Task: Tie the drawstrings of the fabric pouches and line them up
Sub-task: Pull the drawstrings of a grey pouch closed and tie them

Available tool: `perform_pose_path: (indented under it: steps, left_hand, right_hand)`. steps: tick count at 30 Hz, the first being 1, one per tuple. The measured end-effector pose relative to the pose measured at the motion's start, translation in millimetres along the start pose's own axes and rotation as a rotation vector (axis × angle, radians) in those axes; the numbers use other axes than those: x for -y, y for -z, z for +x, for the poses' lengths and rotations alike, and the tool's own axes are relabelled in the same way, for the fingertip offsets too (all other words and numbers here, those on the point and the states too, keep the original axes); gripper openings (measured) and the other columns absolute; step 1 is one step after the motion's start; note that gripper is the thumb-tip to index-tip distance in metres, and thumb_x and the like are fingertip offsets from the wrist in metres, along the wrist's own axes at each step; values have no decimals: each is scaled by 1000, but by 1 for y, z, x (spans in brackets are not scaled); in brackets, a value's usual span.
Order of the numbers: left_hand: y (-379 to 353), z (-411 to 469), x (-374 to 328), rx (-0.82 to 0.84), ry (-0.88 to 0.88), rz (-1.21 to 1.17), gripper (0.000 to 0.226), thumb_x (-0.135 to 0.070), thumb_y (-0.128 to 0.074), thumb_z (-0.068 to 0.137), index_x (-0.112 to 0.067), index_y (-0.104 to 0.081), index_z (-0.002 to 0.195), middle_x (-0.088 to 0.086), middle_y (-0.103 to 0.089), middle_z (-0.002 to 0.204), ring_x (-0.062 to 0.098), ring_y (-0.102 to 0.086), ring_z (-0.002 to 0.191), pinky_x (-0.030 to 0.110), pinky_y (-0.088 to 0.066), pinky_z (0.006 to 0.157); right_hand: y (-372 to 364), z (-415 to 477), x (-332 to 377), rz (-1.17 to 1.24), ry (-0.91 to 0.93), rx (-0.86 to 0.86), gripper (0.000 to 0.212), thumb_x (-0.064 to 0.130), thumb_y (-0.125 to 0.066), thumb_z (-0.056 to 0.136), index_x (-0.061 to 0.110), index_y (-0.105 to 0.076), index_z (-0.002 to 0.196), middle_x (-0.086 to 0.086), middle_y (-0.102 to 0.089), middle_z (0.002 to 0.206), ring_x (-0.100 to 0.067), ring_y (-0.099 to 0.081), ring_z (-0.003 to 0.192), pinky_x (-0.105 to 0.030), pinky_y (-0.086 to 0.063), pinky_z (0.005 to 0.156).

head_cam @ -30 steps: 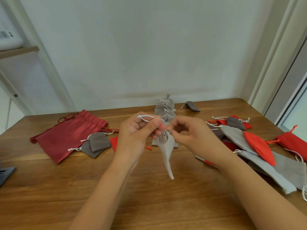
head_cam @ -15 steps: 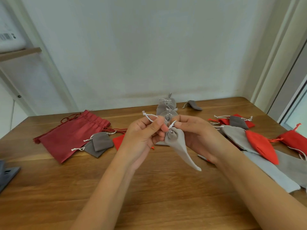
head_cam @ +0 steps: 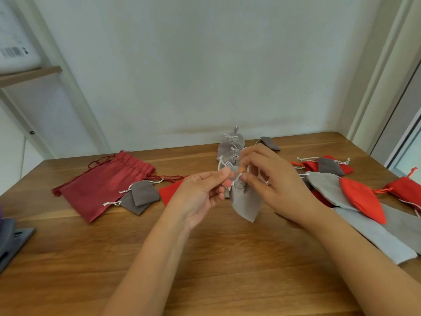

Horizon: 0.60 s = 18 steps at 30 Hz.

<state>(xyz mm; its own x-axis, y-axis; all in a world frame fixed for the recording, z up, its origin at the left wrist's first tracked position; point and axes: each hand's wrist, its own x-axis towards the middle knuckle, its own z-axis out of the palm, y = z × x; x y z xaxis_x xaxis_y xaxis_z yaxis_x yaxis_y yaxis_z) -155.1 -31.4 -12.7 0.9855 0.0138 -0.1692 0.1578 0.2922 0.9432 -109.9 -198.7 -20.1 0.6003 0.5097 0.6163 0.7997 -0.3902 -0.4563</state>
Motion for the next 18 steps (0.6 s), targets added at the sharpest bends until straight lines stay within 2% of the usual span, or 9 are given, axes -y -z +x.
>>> perform_pose_path:
  steps: [3, 6, 7, 9, 11, 14, 18]
  left_hand:
    - [0, 1, 2, 24, 23, 53, 19, -22, -66, 77, -3, -69, 76, -3, -53, 54, 3, -45, 47, 13, -45, 45]
    - [1, 3, 4, 52, 42, 169, 21, -15, -59, 92, -4, -64, 73, -4, -48, 54, 3, -42, 47, 15, -43, 47]
    - [1, 4, 5, 70, 43, 203, 25, -11, -56, 94, -6, -63, 70, -3, -47, 54, 4, -42, 48, 16, -43, 48]
    - [2, 3, 3, 113, 30, 232, 29, -1, -50, 93, -6, -59, 66, -1, -46, 57, 7, -40, 54, 17, -43, 50]
    - [2, 0, 1, 180, 3, 248, 24, 3, -47, 92, -1, -62, 74, 1, -50, 64, 8, -40, 60, 18, -43, 54]
    - [5, -1, 2, 207, -99, 476, 17, -8, -58, 92, 2, -72, 89, 6, -62, 76, 7, -49, 67, 22, -44, 65]
    - [5, 3, 11, 72, -342, 904, 16, -22, -68, 87, -12, -77, 78, 10, -67, 73, 23, -56, 66, 38, -43, 66]
  right_hand:
    - [3, -1, 2, 56, 29, 66, 6, 15, -59, 88, 15, -62, 93, 12, -58, 124, -7, -57, 79, -14, -42, 68]
    - [-3, -2, 3, 30, 30, 108, 6, 13, -61, 90, 17, -60, 95, 15, -60, 125, -8, -57, 66, -15, -43, 64]
    - [-4, -3, 3, 26, 23, 114, 7, 13, -61, 91, 18, -59, 95, 15, -62, 121, -10, -57, 63, -15, -44, 62]
    - [-5, -3, 2, 20, -1, 102, 10, 12, -61, 91, 21, -59, 94, 16, -67, 98, -7, -57, 64, -13, -41, 60]
    - [-4, -3, 2, 15, -24, 81, 11, 11, -62, 91, 22, -61, 94, 19, -59, 77, -1, -55, 68, -11, -39, 60]
    - [-5, -2, 3, 3, -6, 55, 8, 13, -62, 88, 20, -63, 92, 19, -58, 77, -2, -56, 73, -17, -43, 64]
    - [-6, -2, 1, -54, 47, 113, 6, 11, -62, 87, 16, -64, 88, 15, -57, 78, -4, -53, 78, -15, -43, 66]
